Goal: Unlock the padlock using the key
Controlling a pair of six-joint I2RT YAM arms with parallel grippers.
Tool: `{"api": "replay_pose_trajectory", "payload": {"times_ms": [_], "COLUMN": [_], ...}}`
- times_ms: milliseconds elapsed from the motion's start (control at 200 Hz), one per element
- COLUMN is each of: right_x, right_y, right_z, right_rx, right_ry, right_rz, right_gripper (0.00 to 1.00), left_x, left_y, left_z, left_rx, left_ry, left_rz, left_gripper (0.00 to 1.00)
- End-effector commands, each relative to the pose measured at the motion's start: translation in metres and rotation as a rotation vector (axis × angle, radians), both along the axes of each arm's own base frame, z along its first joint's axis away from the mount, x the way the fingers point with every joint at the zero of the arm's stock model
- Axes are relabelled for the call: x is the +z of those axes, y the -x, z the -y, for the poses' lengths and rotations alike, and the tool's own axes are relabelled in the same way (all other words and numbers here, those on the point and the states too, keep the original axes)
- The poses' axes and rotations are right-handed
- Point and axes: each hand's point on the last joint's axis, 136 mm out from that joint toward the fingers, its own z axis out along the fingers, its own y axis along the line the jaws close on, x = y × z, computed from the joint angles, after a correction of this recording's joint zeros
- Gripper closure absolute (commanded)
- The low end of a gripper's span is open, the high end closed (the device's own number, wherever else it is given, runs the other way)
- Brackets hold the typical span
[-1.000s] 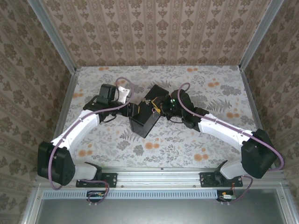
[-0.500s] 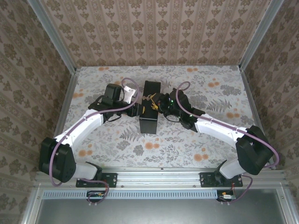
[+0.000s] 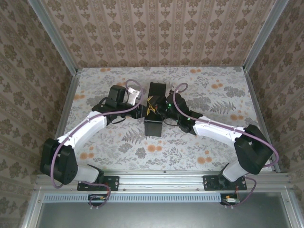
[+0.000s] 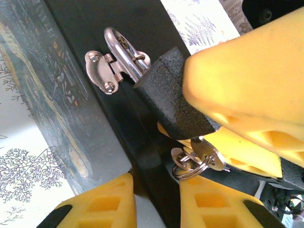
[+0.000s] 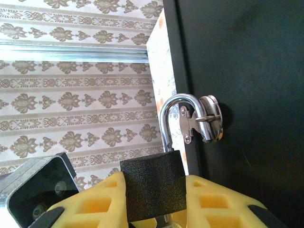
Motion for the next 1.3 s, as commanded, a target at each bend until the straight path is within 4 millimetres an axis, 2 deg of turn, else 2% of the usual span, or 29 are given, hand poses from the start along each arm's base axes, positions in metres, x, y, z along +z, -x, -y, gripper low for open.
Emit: {"api": "replay_pose_trajectory", "payload": {"times_ms": [0,80,165,295,380,525,575,640,725,820,965,1100,1185,1245,1295], "right_x": [-0.022,-0.026,-0.020,-0.010,-0.011,-0.013,-0.013,-0.009,0.000,0.004,0.013,0.013,0.017,0.023,0.024], "right_y": [-0.008,-0.007,-0.006,-0.011,-0.014,-0.021,-0.022,-0.021,-0.016,-0.009,-0.002,0.001,0.002,0.004,0.005], "right_z": [0.022,0.038,0.049,0.058,0.062,0.059,0.056,0.052,0.051,0.059,0.066,0.065,0.061,0.053,0.052], "right_rx": [-0.075,-0.109,-0.131,-0.119,-0.099,0.010,0.047,0.084,0.119,0.131,0.155,0.200,0.240,0.307,0.328], "right_ry": [0.044,0.037,0.031,0.031,0.052,0.120,0.135,0.160,0.203,0.267,0.310,0.356,0.380,0.393,0.411], "right_rz": [-0.018,-0.030,-0.016,0.007,0.008,0.012,0.010,0.002,0.018,0.016,0.035,0.033,0.039,0.070,0.072], "right_gripper": [0.99,0.98,0.97,0.97,0.96,0.90,0.85,0.72,0.69,0.62,0.59,0.58,0.46,0.51,0.51], "left_x": [-0.011,-0.011,-0.010,-0.015,-0.015,-0.013,-0.013,-0.010,-0.005,0.001,0.013,0.028,0.039,0.046,0.052], "left_y": [0.028,0.026,0.025,0.025,0.025,0.026,0.026,0.024,0.020,0.013,0.000,-0.009,-0.017,-0.023,-0.025], "left_z": [0.009,0.005,0.002,0.002,0.003,0.006,0.007,0.006,0.003,0.000,-0.002,0.007,0.013,0.017,0.021], "left_rx": [-0.096,-0.084,-0.082,-0.082,-0.081,-0.085,-0.086,-0.079,-0.066,-0.048,-0.026,-0.018,0.010,0.039,0.048], "left_ry": [0.022,0.013,0.000,-0.011,-0.011,-0.009,-0.010,-0.010,-0.004,0.001,0.018,0.073,0.114,0.131,0.144], "left_rz": [-0.101,-0.095,-0.091,-0.107,-0.109,-0.106,-0.107,-0.100,-0.091,-0.076,-0.054,-0.051,-0.041,-0.039,-0.030], "left_gripper": [0.77,0.77,0.77,0.78,0.79,0.79,0.79,0.79,0.79,0.79,0.78,0.78,0.77,0.76,0.76]}}
